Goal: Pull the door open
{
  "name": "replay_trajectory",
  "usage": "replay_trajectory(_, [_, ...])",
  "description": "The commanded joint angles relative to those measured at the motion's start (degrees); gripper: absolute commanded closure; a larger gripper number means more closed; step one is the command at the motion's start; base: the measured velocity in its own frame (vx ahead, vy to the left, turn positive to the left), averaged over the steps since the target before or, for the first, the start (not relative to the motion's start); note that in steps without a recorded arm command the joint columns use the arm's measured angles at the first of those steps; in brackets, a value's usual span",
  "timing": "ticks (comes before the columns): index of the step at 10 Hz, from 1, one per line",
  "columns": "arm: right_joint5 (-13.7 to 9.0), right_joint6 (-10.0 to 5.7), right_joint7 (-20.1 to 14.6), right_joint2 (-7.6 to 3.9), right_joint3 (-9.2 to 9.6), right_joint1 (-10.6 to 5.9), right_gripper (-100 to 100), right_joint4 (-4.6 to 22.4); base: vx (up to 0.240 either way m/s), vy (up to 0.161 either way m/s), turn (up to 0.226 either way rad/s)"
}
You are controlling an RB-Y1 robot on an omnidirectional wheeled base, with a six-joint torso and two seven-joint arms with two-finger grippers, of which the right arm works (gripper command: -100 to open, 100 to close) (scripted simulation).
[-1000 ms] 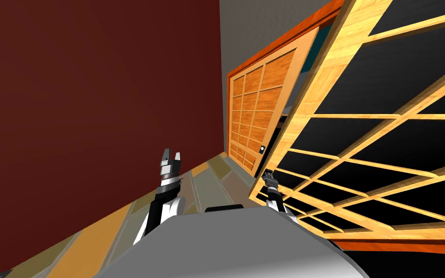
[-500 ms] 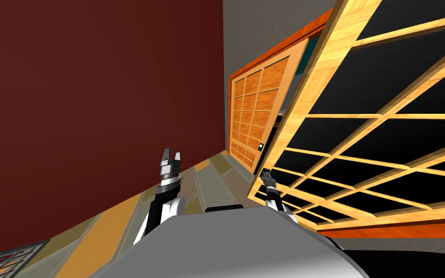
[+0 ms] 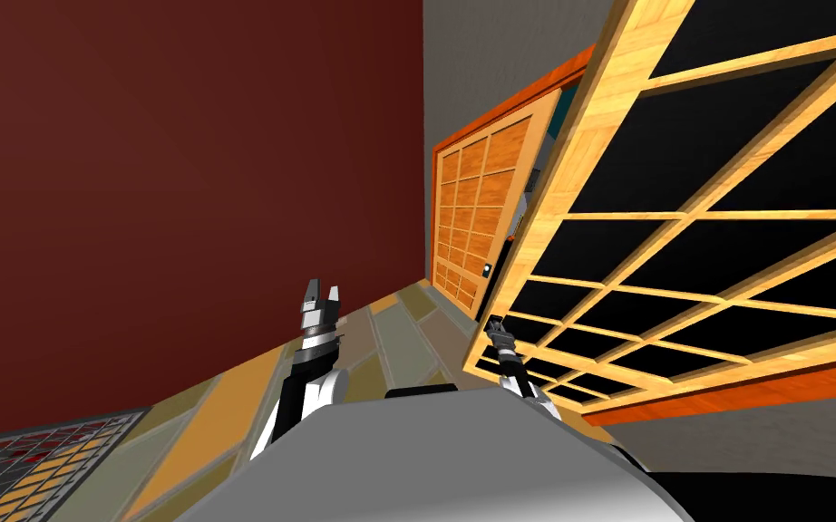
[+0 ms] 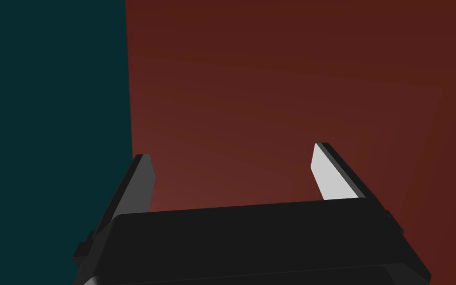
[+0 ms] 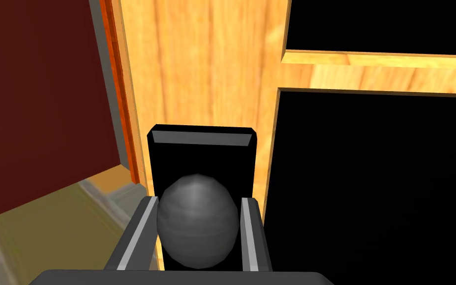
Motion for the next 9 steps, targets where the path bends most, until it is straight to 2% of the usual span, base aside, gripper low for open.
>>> replay_trajectory(1, [0.72, -0.74, -1.00, -0.39, 0.79, -0.17, 100, 0.57, -0.194, 0.009, 0.029])
replay_trajectory(3, [0.90, -0.40, -1.09, -0.29, 1.02, 0.08, 100, 0.27, -0.160, -0.011, 0.034])
replay_trajectory(4, [1.97, -0.95, -2.36, -0.59, 2.06, 0.64, 100, 0.11, -0.146, -0.013, 0.057])
replay_trajectory(9, [4.64, -2.75, -5.62, -1.84, 4.51, 1.79, 100, -0.55, -0.198, -0.024, 0.051])
